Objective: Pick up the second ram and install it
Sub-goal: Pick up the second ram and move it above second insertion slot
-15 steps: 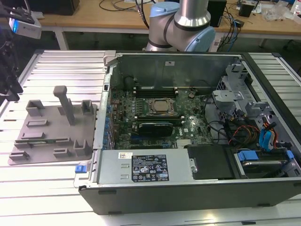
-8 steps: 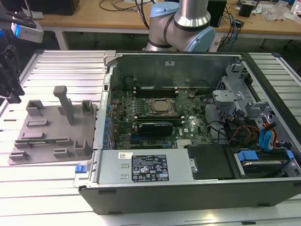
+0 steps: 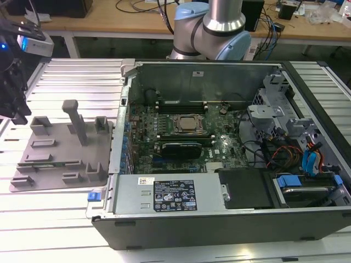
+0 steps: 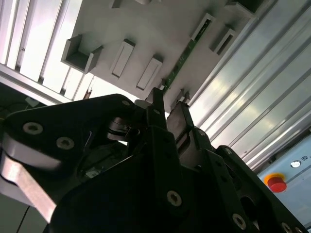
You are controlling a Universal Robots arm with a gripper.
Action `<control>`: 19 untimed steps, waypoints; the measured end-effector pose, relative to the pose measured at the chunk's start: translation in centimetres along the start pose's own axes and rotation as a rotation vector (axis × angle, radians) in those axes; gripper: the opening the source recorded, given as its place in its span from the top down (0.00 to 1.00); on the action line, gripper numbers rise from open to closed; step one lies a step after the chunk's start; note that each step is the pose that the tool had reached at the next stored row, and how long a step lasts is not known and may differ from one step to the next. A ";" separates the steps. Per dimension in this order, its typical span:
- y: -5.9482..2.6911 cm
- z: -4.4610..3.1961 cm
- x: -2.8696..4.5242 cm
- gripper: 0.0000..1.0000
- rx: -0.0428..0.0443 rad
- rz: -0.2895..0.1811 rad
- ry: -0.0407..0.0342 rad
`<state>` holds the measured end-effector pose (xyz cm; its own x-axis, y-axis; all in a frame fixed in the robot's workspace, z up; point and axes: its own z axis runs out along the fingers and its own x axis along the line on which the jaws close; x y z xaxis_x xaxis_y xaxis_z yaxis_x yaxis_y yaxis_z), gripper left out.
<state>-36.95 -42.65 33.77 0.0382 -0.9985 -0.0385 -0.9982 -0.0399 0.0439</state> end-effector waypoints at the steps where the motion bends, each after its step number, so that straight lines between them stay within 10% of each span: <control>1: 0.00 0.09 0.00 0.72 0.0001 0.000 0.0000; 19: -0.08 1.86 0.08 0.72 0.0000 0.000 0.0000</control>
<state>-36.95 -42.66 31.90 0.0382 -0.9985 -0.0385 -0.9982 -0.0399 0.0440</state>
